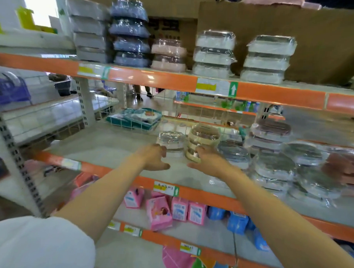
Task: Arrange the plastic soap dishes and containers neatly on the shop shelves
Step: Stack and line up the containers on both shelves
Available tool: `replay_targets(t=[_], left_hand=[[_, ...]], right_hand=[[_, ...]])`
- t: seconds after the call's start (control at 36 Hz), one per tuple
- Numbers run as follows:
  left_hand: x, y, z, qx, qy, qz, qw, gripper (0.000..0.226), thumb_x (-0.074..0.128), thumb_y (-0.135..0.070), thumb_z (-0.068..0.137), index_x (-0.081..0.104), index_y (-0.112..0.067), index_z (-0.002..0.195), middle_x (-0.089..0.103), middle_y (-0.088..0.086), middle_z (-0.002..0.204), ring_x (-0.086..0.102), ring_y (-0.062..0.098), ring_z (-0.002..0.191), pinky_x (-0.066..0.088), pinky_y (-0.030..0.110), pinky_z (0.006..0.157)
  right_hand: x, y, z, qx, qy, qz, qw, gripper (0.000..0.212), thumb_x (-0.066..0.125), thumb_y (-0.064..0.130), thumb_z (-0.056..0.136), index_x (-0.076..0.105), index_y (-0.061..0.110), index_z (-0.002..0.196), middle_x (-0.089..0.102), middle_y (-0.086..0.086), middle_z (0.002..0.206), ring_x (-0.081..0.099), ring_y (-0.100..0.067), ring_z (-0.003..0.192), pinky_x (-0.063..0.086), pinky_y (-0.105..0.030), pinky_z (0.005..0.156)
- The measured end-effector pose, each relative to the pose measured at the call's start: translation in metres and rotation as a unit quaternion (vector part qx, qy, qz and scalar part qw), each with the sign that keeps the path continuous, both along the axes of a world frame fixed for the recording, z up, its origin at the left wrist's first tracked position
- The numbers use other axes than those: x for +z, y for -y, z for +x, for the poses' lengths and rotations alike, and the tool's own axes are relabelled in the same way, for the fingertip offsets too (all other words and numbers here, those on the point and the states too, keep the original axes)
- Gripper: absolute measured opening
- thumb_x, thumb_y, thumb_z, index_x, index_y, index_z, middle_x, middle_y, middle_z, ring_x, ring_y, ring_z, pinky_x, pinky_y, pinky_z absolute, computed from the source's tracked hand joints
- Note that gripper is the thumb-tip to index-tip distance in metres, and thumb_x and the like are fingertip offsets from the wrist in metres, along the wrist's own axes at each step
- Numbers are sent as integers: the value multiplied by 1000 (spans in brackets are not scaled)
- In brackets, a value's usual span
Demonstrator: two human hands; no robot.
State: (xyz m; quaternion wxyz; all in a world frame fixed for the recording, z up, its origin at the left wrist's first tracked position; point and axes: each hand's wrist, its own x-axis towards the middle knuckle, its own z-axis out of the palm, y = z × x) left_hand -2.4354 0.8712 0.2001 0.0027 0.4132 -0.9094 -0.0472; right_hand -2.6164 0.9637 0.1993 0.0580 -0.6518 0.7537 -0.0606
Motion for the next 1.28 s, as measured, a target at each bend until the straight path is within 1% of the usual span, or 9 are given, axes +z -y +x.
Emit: replay_targets(t=[0.17, 0.28, 0.5, 0.64, 0.86, 1.0, 1.06, 1.17, 1.28], left_hand=[[-18, 41, -5, 75, -32, 67, 994, 55, 62, -49, 87, 49, -15, 128, 53, 6, 129, 48, 22, 119, 40, 30, 93], [-23, 58, -10, 82, -47, 83, 992, 55, 60, -39, 92, 43, -10, 136, 51, 7, 134, 42, 24, 127, 35, 29, 98], [-45, 104, -7, 101, -81, 106, 986, 56, 64, -37, 89, 47, -5, 132, 52, 11, 131, 47, 25, 121, 37, 27, 92], [-70, 142, -12, 102, -108, 130, 980, 72, 70, -39, 84, 39, -1, 138, 47, 16, 134, 47, 29, 122, 39, 32, 98], [-95, 196, -37, 54, -197, 146, 968, 104, 79, -44, 72, 19, -7, 149, 23, 16, 152, 23, 31, 141, 26, 39, 114], [-105, 230, -64, 16, -252, 172, 952, 105, 87, -52, 58, 30, -10, 135, 34, 2, 130, 36, 19, 127, 30, 24, 104], [-113, 244, -74, 6, -238, 166, 957, 114, 85, -60, 53, 31, -6, 137, 41, 6, 132, 43, 23, 126, 35, 26, 105], [-99, 234, -66, -42, -252, 155, 954, 98, 83, -38, 69, 29, 0, 141, 37, 13, 136, 40, 25, 128, 33, 27, 105], [-92, 250, -47, -54, -274, 153, 948, 96, 83, -60, 51, 54, -7, 125, 55, 15, 118, 55, 33, 110, 48, 37, 90]], right_hand=[[-21, 52, -4, 31, 46, -1, 998, 82, 56, 49, 92, 16, 13, 153, 11, -6, 161, 20, -26, 145, 27, -37, 112], [-29, 77, -10, 35, 42, 8, 998, 74, 59, 46, 91, 30, 6, 146, 25, -12, 155, 30, -25, 140, 32, -32, 106], [-35, 127, -4, 10, 42, 25, 999, 67, 61, 43, 91, 39, 3, 139, 37, -16, 146, 36, -29, 134, 34, -33, 103], [-54, 156, 5, -24, 50, 18, 998, 78, 61, 44, 91, 28, 1, 146, 25, -16, 154, 26, -29, 141, 28, -36, 112], [-56, 181, -2, -90, 42, -18, 995, 73, 66, 39, 88, 34, 3, 143, 25, -14, 152, 29, -28, 139, 30, -32, 108], [-49, 186, -6, -121, 22, -27, 992, 73, 66, 36, 87, 33, 2, 143, 31, -14, 148, 36, -28, 133, 35, -34, 105], [-50, 187, -7, -127, 24, -30, 991, 76, 66, 34, 86, 30, 3, 146, 29, -14, 151, 34, -28, 136, 36, -35, 106], [-52, 193, -5, -135, 20, -27, 990, 73, 68, 34, 86, 34, 4, 143, 34, -13, 148, 38, -28, 133, 36, -34, 104], [-54, 205, -2, -154, 12, -16, 988, 68, 65, 38, 88, 38, 2, 138, 38, -16, 143, 41, -30, 128, 36, -33, 100]])
